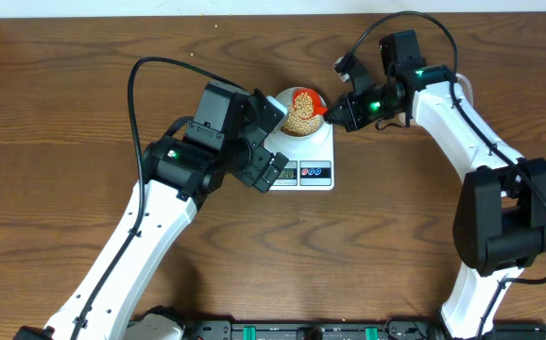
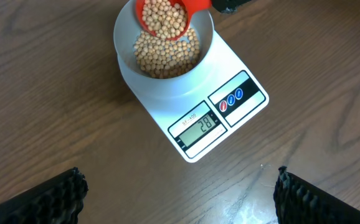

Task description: Scoop item into bowl and weigh 50g on scale

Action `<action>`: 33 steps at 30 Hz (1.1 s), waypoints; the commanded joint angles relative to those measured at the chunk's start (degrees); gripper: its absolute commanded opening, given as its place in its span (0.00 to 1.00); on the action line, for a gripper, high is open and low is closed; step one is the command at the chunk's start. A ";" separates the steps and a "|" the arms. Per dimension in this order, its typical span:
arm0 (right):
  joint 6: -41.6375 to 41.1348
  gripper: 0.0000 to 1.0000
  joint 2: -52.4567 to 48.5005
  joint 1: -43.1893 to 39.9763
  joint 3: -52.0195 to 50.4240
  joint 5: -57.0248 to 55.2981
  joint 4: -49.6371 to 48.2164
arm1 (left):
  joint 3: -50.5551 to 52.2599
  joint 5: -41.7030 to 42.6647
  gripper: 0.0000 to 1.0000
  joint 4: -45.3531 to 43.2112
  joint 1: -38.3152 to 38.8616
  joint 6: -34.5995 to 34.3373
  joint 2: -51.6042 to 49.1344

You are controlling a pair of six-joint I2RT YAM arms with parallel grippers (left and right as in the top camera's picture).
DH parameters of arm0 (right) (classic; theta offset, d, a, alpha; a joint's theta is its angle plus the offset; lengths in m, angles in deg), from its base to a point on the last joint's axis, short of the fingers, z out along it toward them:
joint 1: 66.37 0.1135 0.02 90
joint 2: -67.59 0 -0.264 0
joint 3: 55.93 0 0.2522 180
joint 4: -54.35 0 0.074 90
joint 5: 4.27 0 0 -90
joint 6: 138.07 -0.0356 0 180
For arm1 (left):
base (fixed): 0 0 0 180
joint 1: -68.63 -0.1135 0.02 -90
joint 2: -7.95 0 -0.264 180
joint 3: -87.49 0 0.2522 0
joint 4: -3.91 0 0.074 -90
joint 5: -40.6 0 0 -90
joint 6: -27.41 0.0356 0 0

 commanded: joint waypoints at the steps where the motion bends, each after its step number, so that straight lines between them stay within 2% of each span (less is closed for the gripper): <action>1: 2.08 0.01 2.84 0.39 0.20 -0.11 -0.11 | -0.20 0.66 0.98 0.02 -0.20 -0.09 -0.13; 33: 5.99 0.01 5.35 2.64 0.20 -4.81 0.94 | -0.20 0.66 0.98 0.02 -0.20 -0.09 -0.13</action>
